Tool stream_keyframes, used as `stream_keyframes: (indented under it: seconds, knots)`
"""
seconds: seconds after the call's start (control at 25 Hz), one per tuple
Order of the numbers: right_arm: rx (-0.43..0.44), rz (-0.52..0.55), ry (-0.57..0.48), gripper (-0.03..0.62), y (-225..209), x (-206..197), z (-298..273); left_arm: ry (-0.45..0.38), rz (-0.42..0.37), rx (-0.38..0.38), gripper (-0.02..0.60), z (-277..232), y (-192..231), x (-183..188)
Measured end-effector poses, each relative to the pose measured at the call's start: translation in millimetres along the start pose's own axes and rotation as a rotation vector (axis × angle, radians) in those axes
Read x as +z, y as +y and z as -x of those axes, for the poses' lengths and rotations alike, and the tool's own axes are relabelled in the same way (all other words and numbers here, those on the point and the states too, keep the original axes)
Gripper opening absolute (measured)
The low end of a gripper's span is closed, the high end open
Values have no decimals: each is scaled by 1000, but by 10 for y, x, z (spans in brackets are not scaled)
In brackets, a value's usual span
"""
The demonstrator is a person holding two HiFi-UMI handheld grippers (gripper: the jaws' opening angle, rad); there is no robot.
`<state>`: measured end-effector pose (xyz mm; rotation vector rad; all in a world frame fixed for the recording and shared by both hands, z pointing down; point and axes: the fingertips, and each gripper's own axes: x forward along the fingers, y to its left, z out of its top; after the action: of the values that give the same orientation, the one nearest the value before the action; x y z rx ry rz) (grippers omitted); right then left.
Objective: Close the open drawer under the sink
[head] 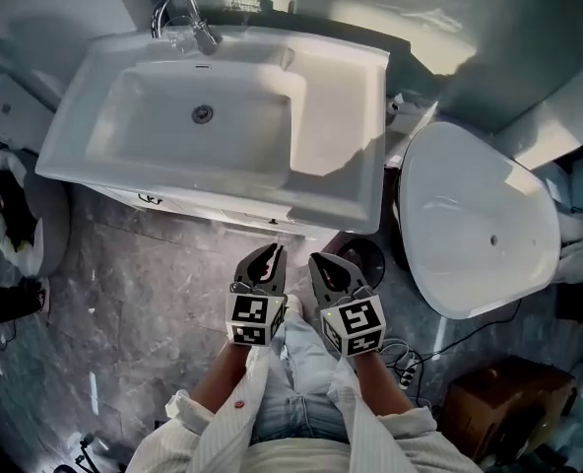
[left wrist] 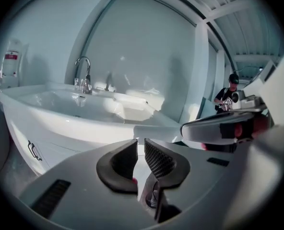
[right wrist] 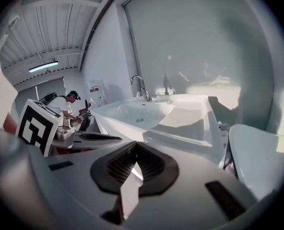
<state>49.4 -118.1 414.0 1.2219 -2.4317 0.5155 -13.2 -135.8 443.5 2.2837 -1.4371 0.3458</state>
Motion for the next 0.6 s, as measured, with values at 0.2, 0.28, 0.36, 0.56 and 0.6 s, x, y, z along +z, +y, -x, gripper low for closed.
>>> stream_keyframes:
  seconds: [0.2,0.28,0.36,0.56,0.6]
  knots:
    - [49,38,-60,11,110,481,148,-59,16,-22,48,198,-143,477]
    - [73,49,-95,11,181,699,228,-74,31,-50,48,297,-214,678]
    - [105,65,-134,9,256,916,317,-96,35,-68,44,407,-279,904]
    - [182,105,-205,9,458,1365,551,-193,21,-93,28,720,-408,1435]
    - [195,108,-214,9,490,1442,582,-212,17,-101,25,782,-434,1539]
